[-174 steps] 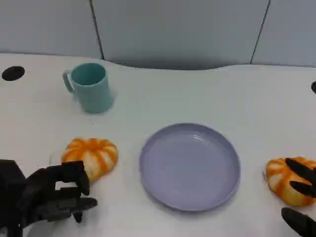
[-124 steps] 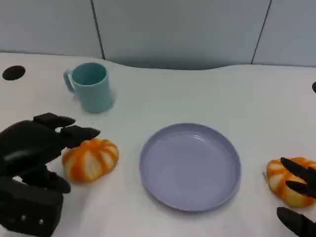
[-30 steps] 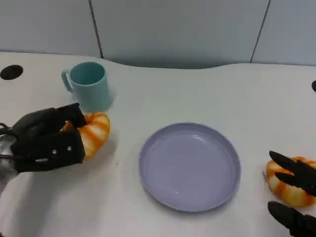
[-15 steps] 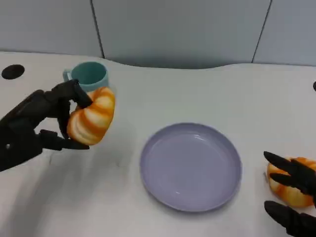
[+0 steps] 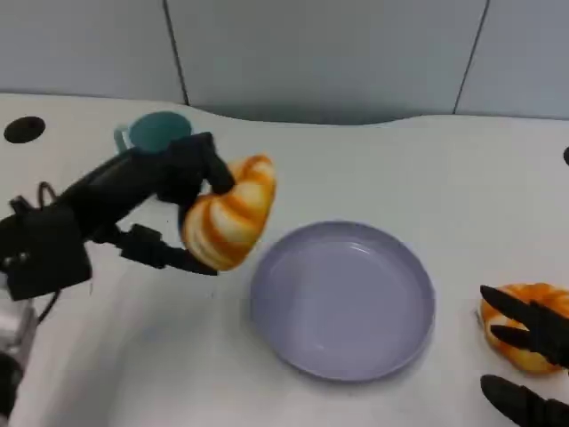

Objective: Grasp the bread from the table and place it into the plate.

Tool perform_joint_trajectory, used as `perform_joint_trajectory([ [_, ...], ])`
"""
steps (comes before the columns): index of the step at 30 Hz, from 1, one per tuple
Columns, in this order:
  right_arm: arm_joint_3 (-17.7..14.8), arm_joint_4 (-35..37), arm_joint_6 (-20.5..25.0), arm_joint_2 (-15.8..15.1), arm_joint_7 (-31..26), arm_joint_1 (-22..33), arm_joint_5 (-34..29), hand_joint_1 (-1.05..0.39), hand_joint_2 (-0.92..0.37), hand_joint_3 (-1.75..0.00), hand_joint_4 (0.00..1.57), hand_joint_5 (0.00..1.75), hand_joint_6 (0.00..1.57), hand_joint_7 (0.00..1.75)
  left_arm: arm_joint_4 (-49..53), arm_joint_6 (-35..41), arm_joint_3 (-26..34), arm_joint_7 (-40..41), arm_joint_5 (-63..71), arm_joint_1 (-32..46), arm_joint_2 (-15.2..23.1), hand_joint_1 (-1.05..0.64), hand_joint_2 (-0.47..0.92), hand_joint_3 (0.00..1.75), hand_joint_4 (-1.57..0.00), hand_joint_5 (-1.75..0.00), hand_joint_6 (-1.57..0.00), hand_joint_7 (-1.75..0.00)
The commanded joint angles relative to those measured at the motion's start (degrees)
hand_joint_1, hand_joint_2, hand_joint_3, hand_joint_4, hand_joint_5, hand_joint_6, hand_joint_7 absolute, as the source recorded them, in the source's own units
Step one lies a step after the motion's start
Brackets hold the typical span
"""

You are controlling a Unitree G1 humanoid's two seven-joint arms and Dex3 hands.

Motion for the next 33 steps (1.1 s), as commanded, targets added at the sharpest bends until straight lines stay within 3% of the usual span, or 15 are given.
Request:
perform_joint_trajectory([
  [1,-0.8,-1.5,0.4,0.1,-0.7,1.3,0.4,-0.37,-0.92,-0.37,0.84,0.11,0.64,0.0,3.0,-1.3,-2.9,-0.1,4.6,-5.2,-2.2,-0.14,0.86,0.1,-0.71,-1.75,-0.5,-1.75],
  [9,-0.8,-2.2,0.6,0.4,-0.9,2.5,0.4,-0.36,-0.92,-0.37,0.85,0.12,0.65,0.0,9.9,-1.8,-7.6,-0.7,10.2,-12.5,-7.0,-0.15,0.86,0.08,-0.75,-1.75,-0.51,-1.75],
  [17,-0.5,-2.9,1.2,1.2,-1.1,2.8,0.1,-0.35,-0.92,-0.37,0.88,0.15,0.65,0.0,17.0,-2.6,-11.9,4.9,19.3,-18.2,-10.0,-0.14,0.85,0.09,-0.78,-1.75,-0.54,-1.75],
  [19,-0.4,-3.1,1.5,1.3,-1.1,2.7,-0.1,-0.36,-0.92,-0.36,0.89,0.15,0.65,0.0,18.9,-1.8,-14.8,9.6,24.7,-19.3,-10.4,-0.11,0.91,0.16,-0.79,-1.75,-0.58,-1.75],
  [22,-0.3,-3.0,1.3,1.4,-1.3,2.5,-0.2,-0.36,-0.92,-0.36,0.9,0.17,0.65,0.0,21.6,-2.2,-18.8,16.7,31.8,-21.0,-10.8,-0.12,0.65,0.76,-0.8,-1.75,-0.63,-1.75],
  [24,-0.3,-3.0,1.2,1.4,-1.3,2.4,-0.2,-0.36,-0.92,-0.36,0.9,0.18,0.65,0.0,23.1,-2.2,-20.8,20.5,35.0,-22.1,-11.1,-0.12,0.61,0.85,-0.79,-1.75,-0.63,-1.75],
  [33,-0.2,-3.0,1.0,2.0,-1.2,2.5,0.0,-0.36,-0.92,-0.35,0.88,0.2,0.65,0.0,27.3,-1.5,-28.5,35.0,46.2,-25.2,-12.2,-0.06,0.56,0.7,-0.86,-1.75,-0.65,-1.75],
])
